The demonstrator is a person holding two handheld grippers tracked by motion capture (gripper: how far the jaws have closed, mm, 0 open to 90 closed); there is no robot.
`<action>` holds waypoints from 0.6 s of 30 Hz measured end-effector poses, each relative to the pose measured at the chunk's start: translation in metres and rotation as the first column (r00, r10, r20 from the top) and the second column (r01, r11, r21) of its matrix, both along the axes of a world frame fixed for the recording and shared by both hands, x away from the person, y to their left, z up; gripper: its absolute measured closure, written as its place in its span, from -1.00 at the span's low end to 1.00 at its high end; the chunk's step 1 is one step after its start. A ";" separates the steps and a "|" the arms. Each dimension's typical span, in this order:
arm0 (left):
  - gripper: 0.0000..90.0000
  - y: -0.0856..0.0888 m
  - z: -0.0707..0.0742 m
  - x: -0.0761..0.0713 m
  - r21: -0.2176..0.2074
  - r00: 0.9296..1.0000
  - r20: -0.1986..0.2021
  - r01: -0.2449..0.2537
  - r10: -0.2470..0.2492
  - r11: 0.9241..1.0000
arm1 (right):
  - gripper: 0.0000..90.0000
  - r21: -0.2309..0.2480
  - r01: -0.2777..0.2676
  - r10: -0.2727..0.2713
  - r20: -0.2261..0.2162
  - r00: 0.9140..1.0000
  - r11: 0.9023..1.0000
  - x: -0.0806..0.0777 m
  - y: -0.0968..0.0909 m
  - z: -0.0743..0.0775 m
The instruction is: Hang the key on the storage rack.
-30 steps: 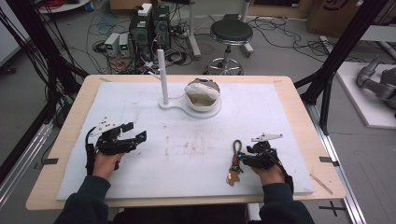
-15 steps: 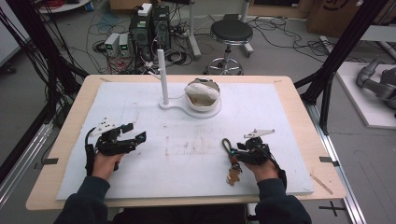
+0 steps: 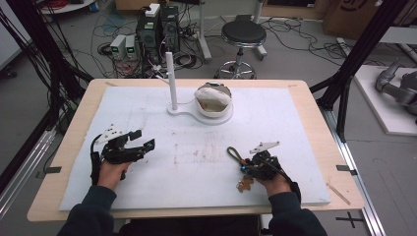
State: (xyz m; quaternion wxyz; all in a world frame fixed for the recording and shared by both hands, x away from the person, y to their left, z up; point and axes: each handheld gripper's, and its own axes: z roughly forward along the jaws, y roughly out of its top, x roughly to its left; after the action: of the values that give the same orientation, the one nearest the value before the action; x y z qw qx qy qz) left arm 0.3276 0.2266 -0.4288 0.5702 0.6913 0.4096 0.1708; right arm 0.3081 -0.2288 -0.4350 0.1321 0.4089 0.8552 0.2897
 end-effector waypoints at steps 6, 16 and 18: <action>-0.46 0.004 0.000 0.000 0.000 1.000 0.002 -0.019 0.019 1.000 | 0.61 0.082 -0.022 0.016 0.075 0.997 0.996 0.005 0.002 0.007; -0.46 0.008 0.001 0.000 0.001 0.999 0.008 -0.035 0.035 0.999 | 0.61 0.186 -0.070 0.014 0.285 0.958 0.980 0.013 0.021 0.031; -0.46 0.008 0.001 0.000 0.002 0.999 0.008 -0.035 0.035 0.999 | 0.61 0.194 -0.088 0.024 0.312 0.950 0.977 0.016 0.029 0.037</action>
State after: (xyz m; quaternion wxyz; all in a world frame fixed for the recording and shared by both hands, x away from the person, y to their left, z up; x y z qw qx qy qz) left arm 0.3271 0.2343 -0.4277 0.5682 0.6838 0.4192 0.1840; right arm 0.3244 -0.2000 -0.3976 0.2125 0.3456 0.8009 0.4405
